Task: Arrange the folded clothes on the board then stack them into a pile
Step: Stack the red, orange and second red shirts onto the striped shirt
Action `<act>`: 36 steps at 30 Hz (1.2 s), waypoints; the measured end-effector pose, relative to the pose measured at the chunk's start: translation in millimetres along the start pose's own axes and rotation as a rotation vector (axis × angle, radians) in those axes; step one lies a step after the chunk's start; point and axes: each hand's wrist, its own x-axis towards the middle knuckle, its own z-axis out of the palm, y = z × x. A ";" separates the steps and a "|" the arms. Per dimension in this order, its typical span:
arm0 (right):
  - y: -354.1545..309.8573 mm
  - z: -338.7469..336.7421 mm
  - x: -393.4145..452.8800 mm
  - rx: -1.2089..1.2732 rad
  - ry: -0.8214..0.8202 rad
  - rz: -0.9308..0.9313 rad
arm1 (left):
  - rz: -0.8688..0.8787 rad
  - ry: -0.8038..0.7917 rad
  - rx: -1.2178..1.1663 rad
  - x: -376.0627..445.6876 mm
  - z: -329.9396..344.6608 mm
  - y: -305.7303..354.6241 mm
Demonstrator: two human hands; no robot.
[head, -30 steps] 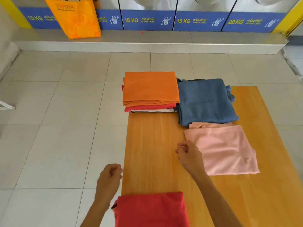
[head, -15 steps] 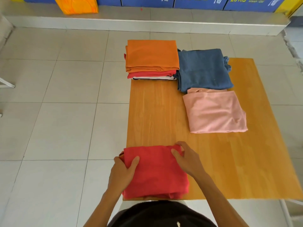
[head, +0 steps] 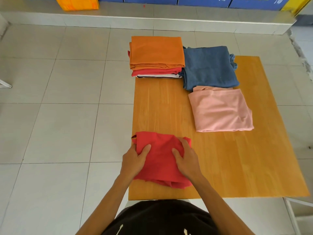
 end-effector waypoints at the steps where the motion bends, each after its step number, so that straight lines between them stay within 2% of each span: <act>1: -5.6 -5.3 5.2 0.014 0.026 -0.023 | 0.014 0.000 -0.024 3.7 -0.8 6.5; 5: -33.3 -31.1 35.0 0.087 0.095 -0.102 | 0.084 0.004 -0.090 29.8 -10.6 35.2; 9: -65.7 -57.4 78.4 0.080 0.028 -0.184 | 0.138 0.041 -0.129 70.4 -29.7 73.1; 13: -105.8 -82.1 138.5 0.126 0.070 -0.252 | 0.205 0.112 -0.146 122.8 -55.7 120.4; 19: -169.0 -113.0 240.2 0.128 0.152 -0.398 | 0.352 0.195 -0.056 210.9 -94.8 203.2; 24: -204.6 -128.7 331.8 0.107 0.166 -0.414 | 0.343 0.234 -0.030 278.9 -109.4 254.6; 29: -220.8 -125.3 407.3 0.050 0.162 -0.439 | 0.282 0.250 -0.027 334.7 -106.5 270.5; 33: -200.4 -101.6 439.2 -0.002 0.138 -0.419 | 0.190 0.232 -0.016 356.4 -92.2 259.4; 36: -182.7 -87.5 447.0 -0.022 0.170 -0.411 | 0.204 0.267 0.008 362.9 -82.6 252.9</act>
